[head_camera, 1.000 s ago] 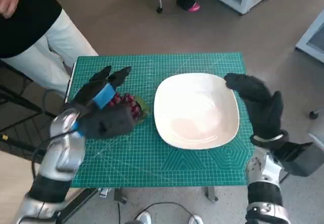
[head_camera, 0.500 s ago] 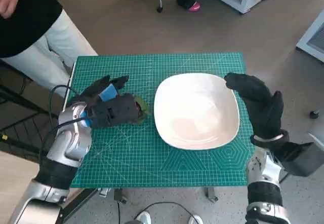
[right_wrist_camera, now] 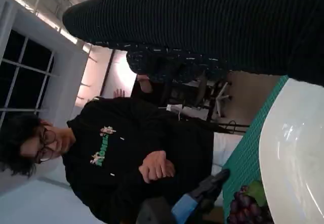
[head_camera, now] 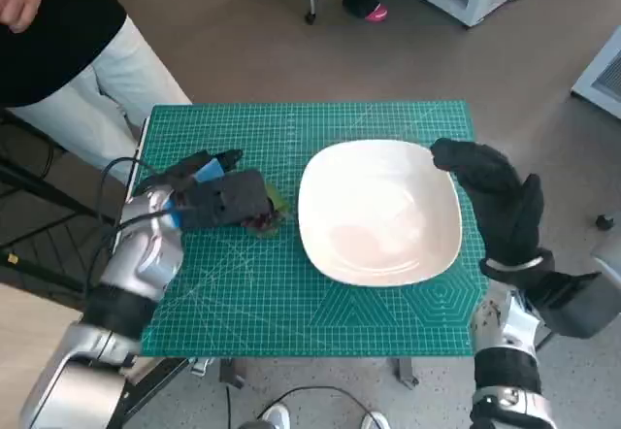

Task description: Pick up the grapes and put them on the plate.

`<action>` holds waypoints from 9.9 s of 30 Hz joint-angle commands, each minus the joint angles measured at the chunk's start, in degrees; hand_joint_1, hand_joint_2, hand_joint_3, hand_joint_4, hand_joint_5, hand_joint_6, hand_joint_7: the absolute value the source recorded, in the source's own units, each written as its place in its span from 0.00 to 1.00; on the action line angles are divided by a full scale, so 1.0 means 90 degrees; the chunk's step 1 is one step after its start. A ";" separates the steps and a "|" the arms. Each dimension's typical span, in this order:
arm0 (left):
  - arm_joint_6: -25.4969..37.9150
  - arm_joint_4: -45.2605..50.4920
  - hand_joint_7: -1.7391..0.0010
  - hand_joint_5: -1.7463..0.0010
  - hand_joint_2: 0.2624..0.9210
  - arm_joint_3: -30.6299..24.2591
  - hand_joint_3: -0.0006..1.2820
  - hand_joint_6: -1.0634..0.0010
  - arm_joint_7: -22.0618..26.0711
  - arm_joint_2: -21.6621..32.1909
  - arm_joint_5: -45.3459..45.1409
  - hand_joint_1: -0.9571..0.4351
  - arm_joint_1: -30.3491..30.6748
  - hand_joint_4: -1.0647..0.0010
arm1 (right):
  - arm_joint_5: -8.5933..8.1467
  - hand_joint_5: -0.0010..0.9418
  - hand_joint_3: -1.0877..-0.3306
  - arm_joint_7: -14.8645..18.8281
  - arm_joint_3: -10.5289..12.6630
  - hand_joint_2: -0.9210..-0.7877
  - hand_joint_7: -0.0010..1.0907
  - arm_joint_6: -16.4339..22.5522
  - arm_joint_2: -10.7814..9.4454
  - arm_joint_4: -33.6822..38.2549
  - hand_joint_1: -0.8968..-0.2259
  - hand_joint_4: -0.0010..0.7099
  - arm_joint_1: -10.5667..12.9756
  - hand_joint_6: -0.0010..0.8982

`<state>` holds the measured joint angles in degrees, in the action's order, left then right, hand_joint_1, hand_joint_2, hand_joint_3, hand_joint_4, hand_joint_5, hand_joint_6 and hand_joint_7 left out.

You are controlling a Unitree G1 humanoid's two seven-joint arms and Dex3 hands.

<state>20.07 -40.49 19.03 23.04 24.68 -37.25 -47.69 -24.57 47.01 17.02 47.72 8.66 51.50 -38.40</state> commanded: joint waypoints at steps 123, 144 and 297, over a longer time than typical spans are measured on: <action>-0.1163 -0.3318 0.17 0.22 1.00 0.1501 0.22 0.55 -0.2335 -0.0897 -0.0422 0.69 -0.1089 0.64 | 0.0003 0.00 0.73 0.0121 0.0036 0.00 0.00 -0.0177 0.0001 0.0079 0.75 0.78 0.0069 0.56; -0.0438 0.0356 0.34 0.25 1.00 0.0818 0.09 0.41 -0.1654 0.0317 -0.0400 0.69 -0.0169 0.45 | 0.0023 0.00 0.73 0.0053 -0.0009 0.00 0.00 -0.0201 -0.0068 0.0112 0.74 0.78 0.0030 0.57; -0.1696 -0.0688 1.00 1.00 0.73 0.1078 0.00 0.84 -0.0286 -0.2169 0.0347 0.45 -0.1646 1.00 | -0.0102 0.00 0.73 -0.0189 0.0038 0.00 0.00 -0.0251 0.0023 -0.0117 0.75 0.78 0.0256 0.56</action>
<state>6.77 -46.13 29.27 20.65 4.31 -35.06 -62.47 -26.49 45.75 17.48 45.88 8.79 49.45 -36.33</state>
